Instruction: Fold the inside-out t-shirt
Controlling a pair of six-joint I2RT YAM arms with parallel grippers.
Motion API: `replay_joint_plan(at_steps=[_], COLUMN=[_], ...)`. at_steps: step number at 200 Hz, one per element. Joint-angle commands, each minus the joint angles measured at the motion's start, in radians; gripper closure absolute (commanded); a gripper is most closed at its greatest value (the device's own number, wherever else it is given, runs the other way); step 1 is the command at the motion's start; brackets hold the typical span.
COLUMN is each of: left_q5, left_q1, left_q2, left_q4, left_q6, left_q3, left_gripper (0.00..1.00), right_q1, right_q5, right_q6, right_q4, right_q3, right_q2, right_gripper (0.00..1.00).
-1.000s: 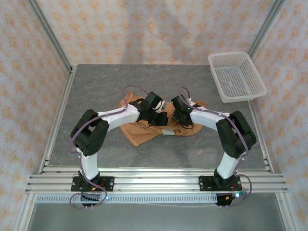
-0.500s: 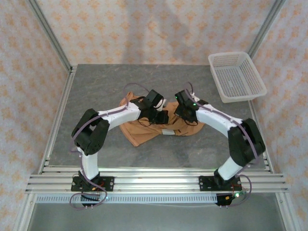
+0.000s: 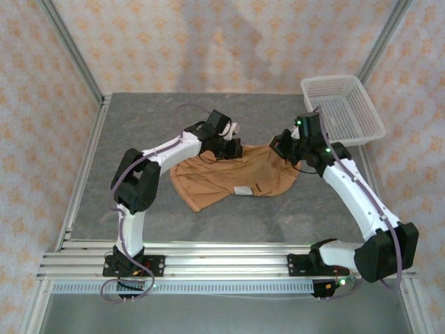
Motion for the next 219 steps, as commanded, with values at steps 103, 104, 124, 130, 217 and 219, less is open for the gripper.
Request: replay_joint_plan(at_steps=[103, 104, 124, 130, 217, 219], left_q5=[-0.052, -0.052, -0.051, -0.051, -0.057, -0.057], left_q1=[-0.068, -0.068, -0.068, -0.067, -0.038, -0.037], left_q2=[0.028, 0.028, 0.027, 0.025, -0.008, -0.007], left_q4=[0.006, 0.008, 0.017, 0.017, -0.003, -0.003], left_q6=[-0.029, -0.029, -0.058, -0.058, -0.042, -0.043], left_q3=[-0.026, -0.027, -0.040, -0.041, -0.081, -0.081], left_gripper=[1.00, 1.00, 1.00, 1.00, 1.00, 1.00], right_q1=[0.049, 0.051, 0.125, 0.146, 0.313, 0.313], right_q5=[0.241, 0.241, 0.256, 0.263, 0.380, 0.383], right_q6=[0.075, 0.076, 0.051, 0.039, -0.052, -0.055], right_q4=[0.112, 0.115, 0.132, 0.134, 0.180, 0.180], right_q3=[-0.388, -0.387, -0.309, -0.286, -0.161, -0.160], right_q2=[-0.125, -0.121, -0.018, 0.025, 0.291, 0.295], right_gripper=[0.80, 0.80, 0.73, 0.68, 0.48, 0.48])
